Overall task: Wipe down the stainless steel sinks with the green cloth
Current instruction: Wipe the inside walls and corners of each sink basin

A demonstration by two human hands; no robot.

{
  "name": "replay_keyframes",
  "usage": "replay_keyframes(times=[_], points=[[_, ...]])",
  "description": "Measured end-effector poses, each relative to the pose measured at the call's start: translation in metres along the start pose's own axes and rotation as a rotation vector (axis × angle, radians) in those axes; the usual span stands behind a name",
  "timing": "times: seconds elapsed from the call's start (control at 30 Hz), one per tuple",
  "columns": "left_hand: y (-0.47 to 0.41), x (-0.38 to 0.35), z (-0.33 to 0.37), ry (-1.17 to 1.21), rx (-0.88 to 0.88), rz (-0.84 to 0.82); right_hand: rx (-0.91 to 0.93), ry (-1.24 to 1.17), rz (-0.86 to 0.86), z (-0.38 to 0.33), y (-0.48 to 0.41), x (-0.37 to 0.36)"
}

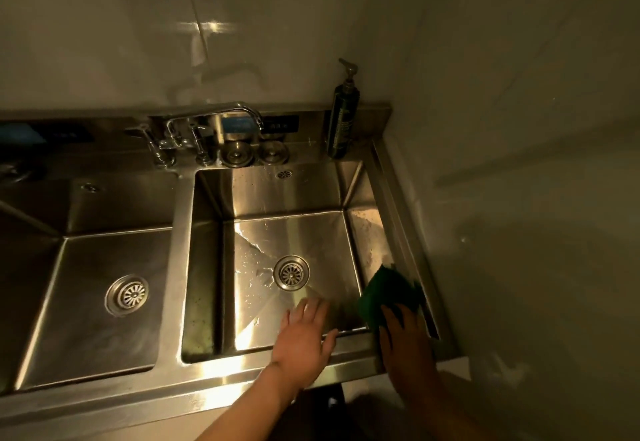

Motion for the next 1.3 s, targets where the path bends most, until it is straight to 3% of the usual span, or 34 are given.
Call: replay_keyframes(times=[0.13,0.3,0.53,0.73,1.07,1.3], points=[[0.029,0.014,-0.042,-0.041,0.028,-0.025,0.132,-0.073,0.089,-0.065,0.019,0.003],[0.066,0.045,-0.111,-0.135,0.067,-0.016,0.158,-0.256,0.069,-0.139,0.035,-0.012],[0.081,0.116,-0.18,-0.23,0.042,0.057,-0.076,-0.776,-0.006,-0.22,0.028,-0.031],[0.057,0.17,-0.227,-0.271,0.094,0.125,-0.453,-1.153,-0.047,-0.261,-0.001,-0.05],[-0.029,0.2,-0.243,-0.29,0.012,0.145,-0.589,-1.34,-0.365,-0.35,0.004,-0.122],[-0.097,0.206,-0.25,-0.337,-0.223,0.107,-0.616,-1.459,-0.384,-0.368,-0.008,-0.168]])
Point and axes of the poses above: each hand's wrist, its own y-axis away from the middle knuckle, its own x-axis out of the back of the hand, z = x × y, the point moved 8 cm from there along -y, towards the middle knuckle, and after that the axes turned 10 degrees about z, right-handed, at the moved point
